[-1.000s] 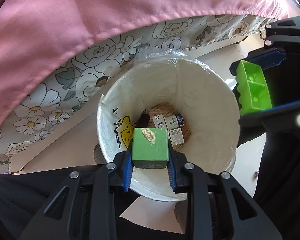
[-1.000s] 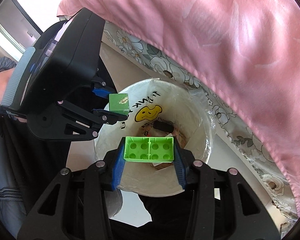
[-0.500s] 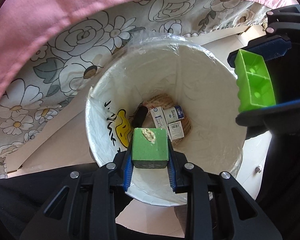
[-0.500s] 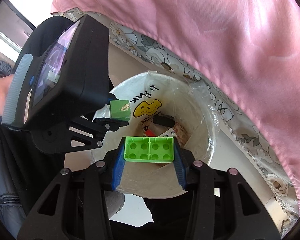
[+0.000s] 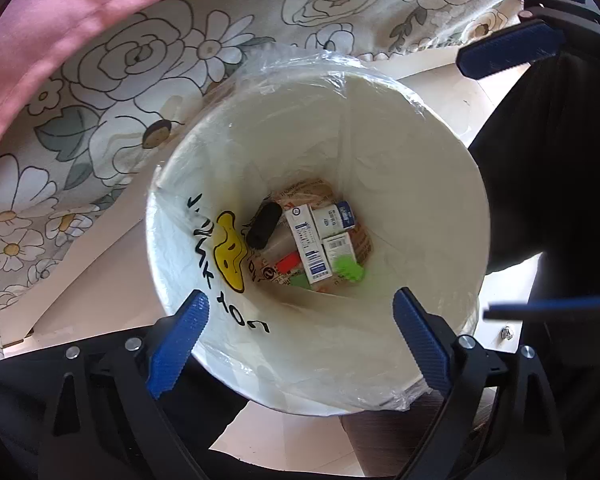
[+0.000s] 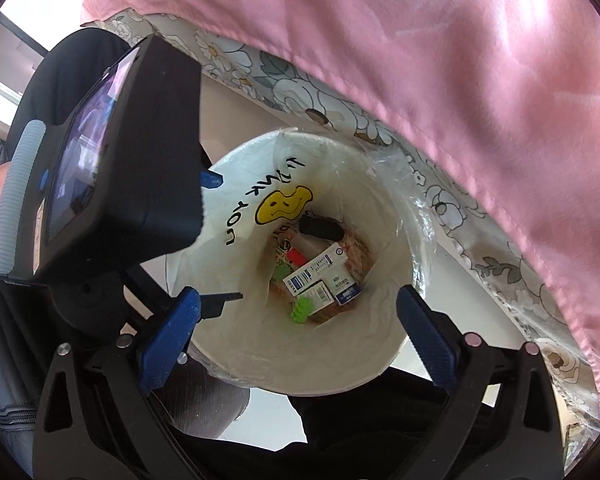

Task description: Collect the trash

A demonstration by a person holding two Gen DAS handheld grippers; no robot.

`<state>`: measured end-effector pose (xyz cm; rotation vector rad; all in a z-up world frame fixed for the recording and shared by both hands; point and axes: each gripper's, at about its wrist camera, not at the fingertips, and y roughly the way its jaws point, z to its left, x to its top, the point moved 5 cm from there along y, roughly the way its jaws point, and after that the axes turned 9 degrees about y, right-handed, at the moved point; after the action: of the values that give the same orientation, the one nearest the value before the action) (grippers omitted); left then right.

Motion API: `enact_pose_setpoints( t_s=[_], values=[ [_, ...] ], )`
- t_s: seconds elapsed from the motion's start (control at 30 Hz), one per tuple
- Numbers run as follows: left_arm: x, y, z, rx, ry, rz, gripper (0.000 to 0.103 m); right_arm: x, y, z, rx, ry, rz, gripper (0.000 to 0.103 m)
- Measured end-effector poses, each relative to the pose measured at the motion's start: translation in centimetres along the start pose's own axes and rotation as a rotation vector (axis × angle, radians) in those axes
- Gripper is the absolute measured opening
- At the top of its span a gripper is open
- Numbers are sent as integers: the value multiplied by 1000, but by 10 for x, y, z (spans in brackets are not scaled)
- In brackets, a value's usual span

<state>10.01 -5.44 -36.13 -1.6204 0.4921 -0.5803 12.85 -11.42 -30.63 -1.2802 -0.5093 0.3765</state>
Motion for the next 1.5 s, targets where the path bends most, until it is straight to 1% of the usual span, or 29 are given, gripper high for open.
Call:
enact_pose_setpoints(
  t_s=[0.37, 0.63, 0.7, 0.8, 0.87, 1.0, 1.1, 1.2, 1.27, 1.4, 1.5],
  values=[
    [0, 6, 1, -7, -10, 0, 96, -3, -1, -3, 1, 2, -4, 96],
    [1, -1, 3, -6, -22, -13, 97, -5, -3, -6, -30, 10, -20, 96],
    [2, -7, 3, -3, -26, -30, 96, -5, -8, -6, -45, 9, -42, 96],
    [3, -20, 4, 25, -50, -67, 97, -5, -19, -7, -74, 22, -95, 96],
    [3, -34, 7, 53, -82, -96, 96, -5, -30, -8, -92, 45, -144, 96],
    [8, -78, 15, 156, -136, -187, 97, -6, -57, -13, -184, 111, -231, 96],
    [11, -115, 24, 230, -189, -248, 97, -7, -84, -14, -216, 186, -313, 96],
    [14, -150, 31, 283, -246, -302, 97, -10, -116, -10, -259, 236, -398, 96],
    [16, -172, 37, 311, -282, -325, 97, -13, -138, -9, -271, 285, -447, 96],
    [13, -216, 41, 374, -344, -384, 97, -21, -178, -13, -246, 434, -507, 96],
    [10, -248, 39, 421, -382, -429, 97, -34, -209, -17, -286, 541, -555, 96]
  ],
)
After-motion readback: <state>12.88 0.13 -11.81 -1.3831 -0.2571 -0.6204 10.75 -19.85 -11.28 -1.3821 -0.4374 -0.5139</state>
